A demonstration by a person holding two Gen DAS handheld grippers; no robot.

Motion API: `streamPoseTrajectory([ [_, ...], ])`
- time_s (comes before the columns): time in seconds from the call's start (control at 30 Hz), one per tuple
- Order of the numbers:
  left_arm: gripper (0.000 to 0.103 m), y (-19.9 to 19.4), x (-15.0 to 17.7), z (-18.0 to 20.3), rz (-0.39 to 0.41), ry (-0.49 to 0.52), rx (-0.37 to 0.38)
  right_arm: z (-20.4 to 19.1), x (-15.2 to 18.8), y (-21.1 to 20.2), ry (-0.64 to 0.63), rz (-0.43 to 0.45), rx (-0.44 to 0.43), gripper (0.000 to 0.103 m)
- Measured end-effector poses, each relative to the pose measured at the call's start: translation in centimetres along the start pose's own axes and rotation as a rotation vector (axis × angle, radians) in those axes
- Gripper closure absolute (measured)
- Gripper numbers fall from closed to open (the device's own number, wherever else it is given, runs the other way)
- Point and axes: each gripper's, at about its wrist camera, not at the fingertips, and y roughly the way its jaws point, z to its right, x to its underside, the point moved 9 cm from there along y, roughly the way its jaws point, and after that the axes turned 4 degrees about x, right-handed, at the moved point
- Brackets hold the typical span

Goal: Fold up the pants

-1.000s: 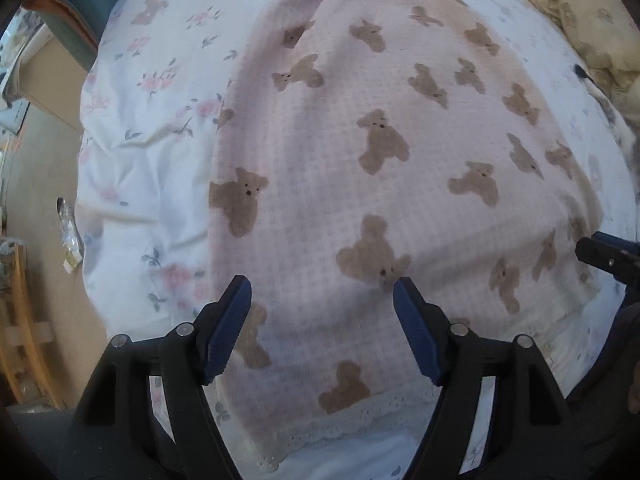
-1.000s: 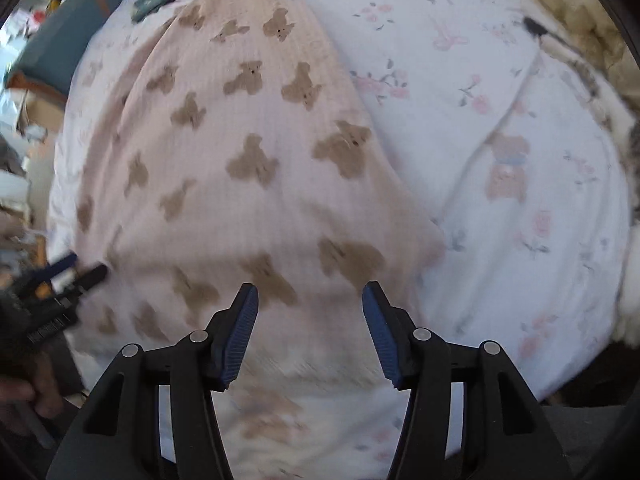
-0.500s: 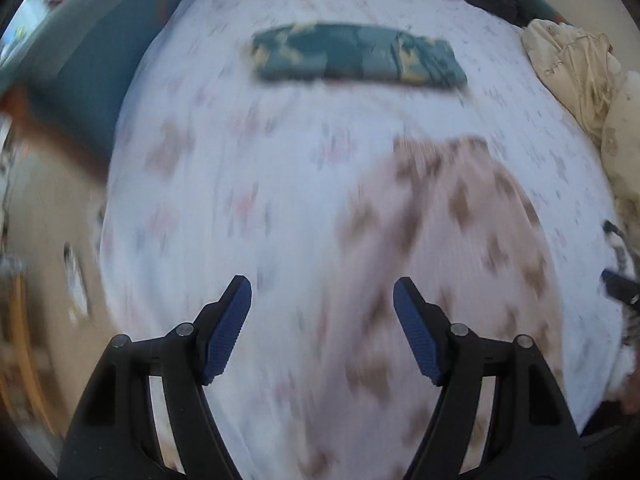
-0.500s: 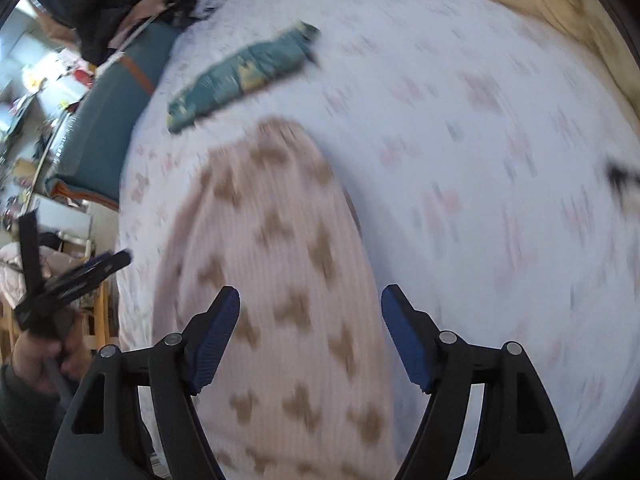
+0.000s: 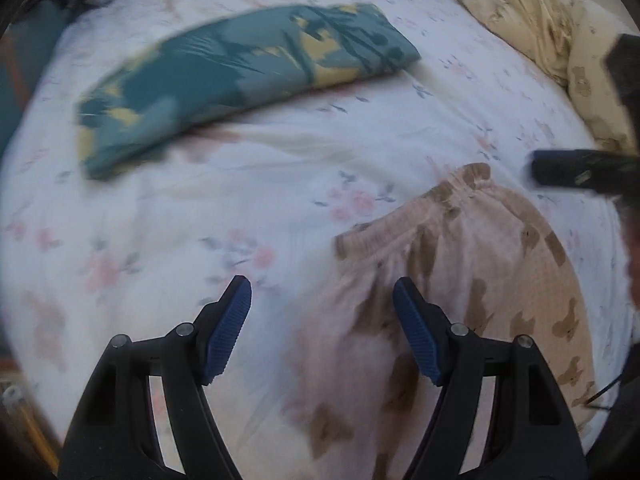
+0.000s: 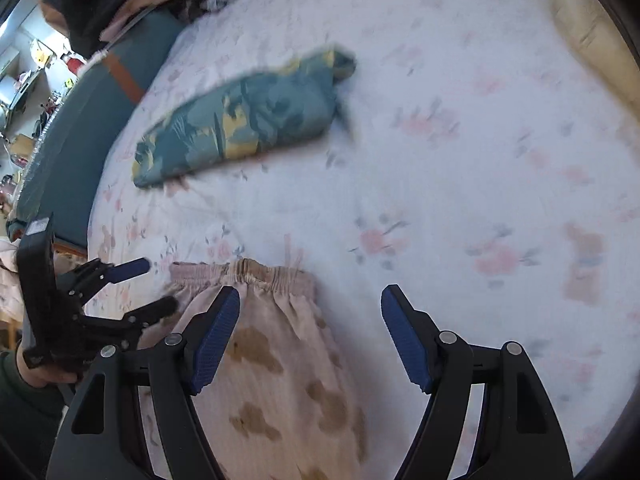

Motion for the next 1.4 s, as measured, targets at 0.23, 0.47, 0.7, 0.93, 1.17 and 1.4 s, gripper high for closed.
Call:
streamPoseTrajectory([
  [0.23,0.033,2.1,0.1,0.8,0.008,0.099,-0.037,-1.8,2.1,4.3,-0.178,-0.045,0.077,0.076],
  [0.47,0.041,1.6,-0.2,1.4,0.023,0.051,0.08,0.6,1.9,2.7,-0.157,-0.036,0.087,0.092],
  [0.7,0.1,2.1,-0.2,4.8,-0.034,0.093,0.172,0.2,2.4,2.6,-0.201,-0.031,0.139,0.093],
  [0.93,0.101,-4.3,-4.4,3.3,0.12,0.129,0.057,-1.6,-1.7,-2.4,-0.288,0.093,0.141,0.096],
  [1.17,0.101,-12.4,-5.3,4.1,0.261,0.245,-0.005,-5.3,-2.7,-9.1,-0.397,0.217,0.08,0.096],
  [1.4,0.101,-13.6,2.2,8.0,0.216,0.412,-0.086,-5.7,4.7,-11.4,-0.423,0.173,0.083,0.096],
])
